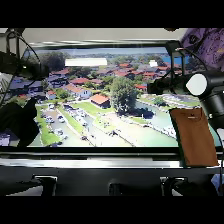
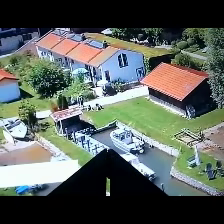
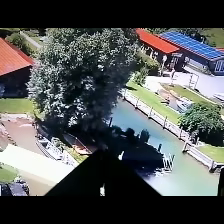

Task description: Fold the clothes and pants, and hang the long-sleeved shirts on hangers.

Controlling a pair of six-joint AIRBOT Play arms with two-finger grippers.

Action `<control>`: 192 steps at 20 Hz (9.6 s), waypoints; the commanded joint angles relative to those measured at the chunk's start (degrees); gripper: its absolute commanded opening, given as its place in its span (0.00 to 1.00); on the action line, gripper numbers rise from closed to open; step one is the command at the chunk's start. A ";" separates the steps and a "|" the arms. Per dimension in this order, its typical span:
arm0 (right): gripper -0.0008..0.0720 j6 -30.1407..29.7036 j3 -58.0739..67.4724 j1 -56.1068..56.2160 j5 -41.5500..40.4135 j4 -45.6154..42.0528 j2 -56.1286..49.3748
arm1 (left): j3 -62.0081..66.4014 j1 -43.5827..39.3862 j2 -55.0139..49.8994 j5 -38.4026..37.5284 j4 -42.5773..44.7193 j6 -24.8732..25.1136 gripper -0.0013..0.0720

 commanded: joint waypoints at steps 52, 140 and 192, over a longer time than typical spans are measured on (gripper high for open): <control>0.22 0.02 0.04 0.04 1.51 0.24 0.00 | -37.20 33.29 -9.25 23.98 8.92 -17.59 0.61; 0.06 1.01 1.81 -3.67 -9.92 30.99 4.42 | 2.38 16.94 -1.81 18.82 -30.23 6.56 0.03; 0.06 19.10 20.33 -4.28 5.62 12.68 -35.45 | -73.61 27.80 13.77 25.75 -52.02 9.22 0.97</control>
